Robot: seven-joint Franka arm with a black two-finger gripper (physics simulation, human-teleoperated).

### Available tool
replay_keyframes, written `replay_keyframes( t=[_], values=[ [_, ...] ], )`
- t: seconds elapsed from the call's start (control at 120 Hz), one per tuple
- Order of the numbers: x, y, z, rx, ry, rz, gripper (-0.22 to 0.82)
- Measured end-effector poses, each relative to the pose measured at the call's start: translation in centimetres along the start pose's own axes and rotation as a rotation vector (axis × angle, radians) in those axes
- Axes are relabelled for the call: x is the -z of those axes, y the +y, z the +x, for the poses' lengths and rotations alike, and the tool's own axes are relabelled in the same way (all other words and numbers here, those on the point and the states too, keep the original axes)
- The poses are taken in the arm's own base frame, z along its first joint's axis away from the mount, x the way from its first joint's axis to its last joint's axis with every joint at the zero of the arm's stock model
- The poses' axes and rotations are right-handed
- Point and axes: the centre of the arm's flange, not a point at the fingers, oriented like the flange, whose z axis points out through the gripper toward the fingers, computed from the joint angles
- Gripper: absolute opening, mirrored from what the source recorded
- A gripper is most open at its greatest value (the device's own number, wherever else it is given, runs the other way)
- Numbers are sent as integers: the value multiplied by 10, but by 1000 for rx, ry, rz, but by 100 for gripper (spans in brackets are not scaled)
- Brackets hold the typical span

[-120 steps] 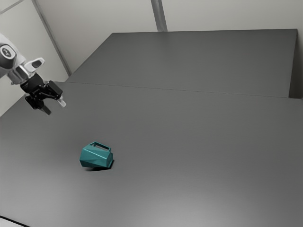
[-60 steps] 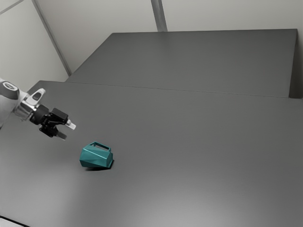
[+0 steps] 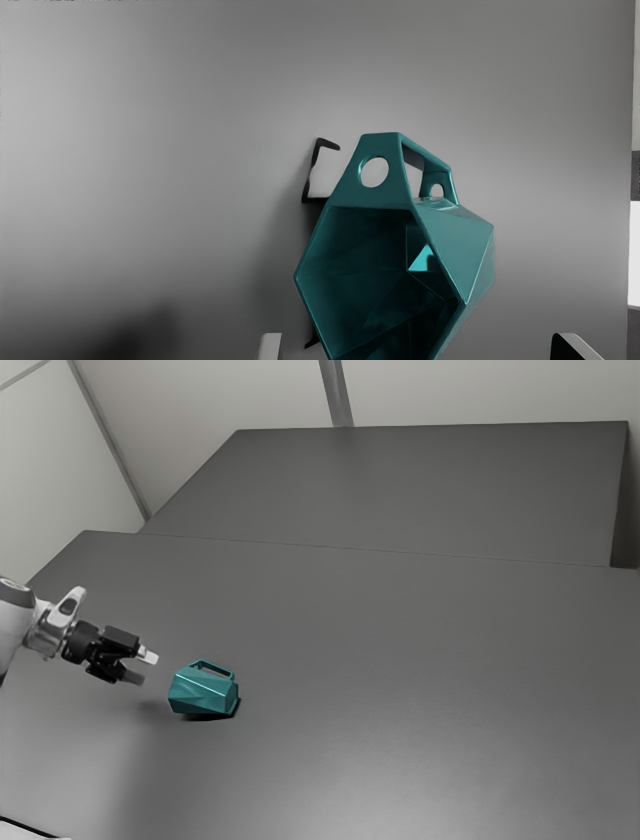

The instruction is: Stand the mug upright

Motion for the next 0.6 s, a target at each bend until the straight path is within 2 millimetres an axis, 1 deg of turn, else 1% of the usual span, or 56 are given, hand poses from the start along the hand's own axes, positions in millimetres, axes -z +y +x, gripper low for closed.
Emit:
replay_keyframes(
  t=[0.117, 0.325, 0.6],
  values=[
    [-10, -2, 1, -30, -9, -12, 58],
    [-27, 7, 5, -98, -37, -23, 58],
    [-38, 8, -2, -137, -54, -32, 58]
  ],
)
